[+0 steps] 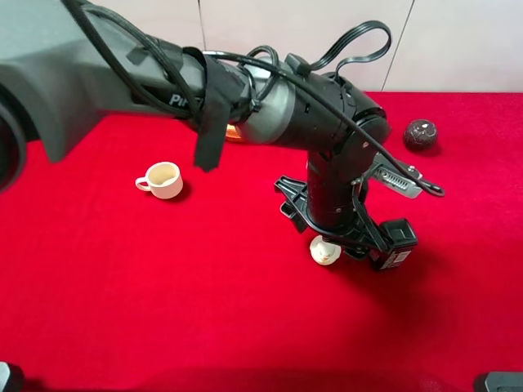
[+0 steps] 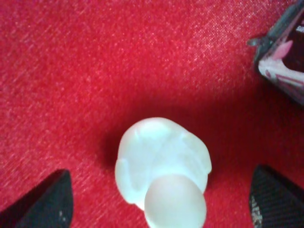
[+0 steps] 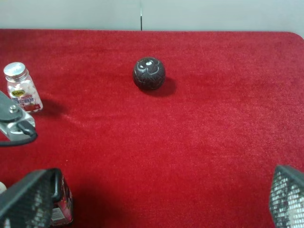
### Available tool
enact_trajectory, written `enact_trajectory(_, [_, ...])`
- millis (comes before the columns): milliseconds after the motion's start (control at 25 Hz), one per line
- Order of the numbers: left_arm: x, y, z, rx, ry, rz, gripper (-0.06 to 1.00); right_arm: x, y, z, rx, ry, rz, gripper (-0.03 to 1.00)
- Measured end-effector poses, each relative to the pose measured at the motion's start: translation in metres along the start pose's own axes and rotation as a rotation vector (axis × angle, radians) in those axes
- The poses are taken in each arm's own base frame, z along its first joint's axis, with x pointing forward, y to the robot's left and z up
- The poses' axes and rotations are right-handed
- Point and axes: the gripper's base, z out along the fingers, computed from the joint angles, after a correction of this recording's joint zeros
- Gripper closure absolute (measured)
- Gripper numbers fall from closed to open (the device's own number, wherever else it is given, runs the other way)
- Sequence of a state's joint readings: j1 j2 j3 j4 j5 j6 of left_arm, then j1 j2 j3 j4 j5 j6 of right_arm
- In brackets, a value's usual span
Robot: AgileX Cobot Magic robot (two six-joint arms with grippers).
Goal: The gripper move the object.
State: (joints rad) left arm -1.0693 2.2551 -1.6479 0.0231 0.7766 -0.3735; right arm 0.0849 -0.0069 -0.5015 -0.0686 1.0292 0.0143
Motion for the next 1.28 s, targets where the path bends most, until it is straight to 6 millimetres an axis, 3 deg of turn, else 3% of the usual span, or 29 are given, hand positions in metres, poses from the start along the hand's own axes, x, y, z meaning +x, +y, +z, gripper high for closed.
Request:
enact_trajectory(160, [0.000,0.001,-0.021,-0.003,-0.003,0.001,0.20,0.000,0.000,0.000,0.000,0.000,0.000,0.27])
enact_trajectory(640, [0.011,0.011,-0.112,-0.034,-0.041,0.018,-0.02,0.000,0.000,0.000,0.000,-0.001,0.000,0.27])
enact_trajectory(1000, [0.035,0.022,-0.189,-0.022,-0.089,0.075,-0.04,0.000,0.000,0.000,-0.001,-0.001,0.001,0.27])
enact_trajectory(1280, [0.061,0.036,-0.256,-0.017,-0.231,0.118,-0.04,0.000,0.000,0.000,-0.001,-0.001,0.001,0.27])
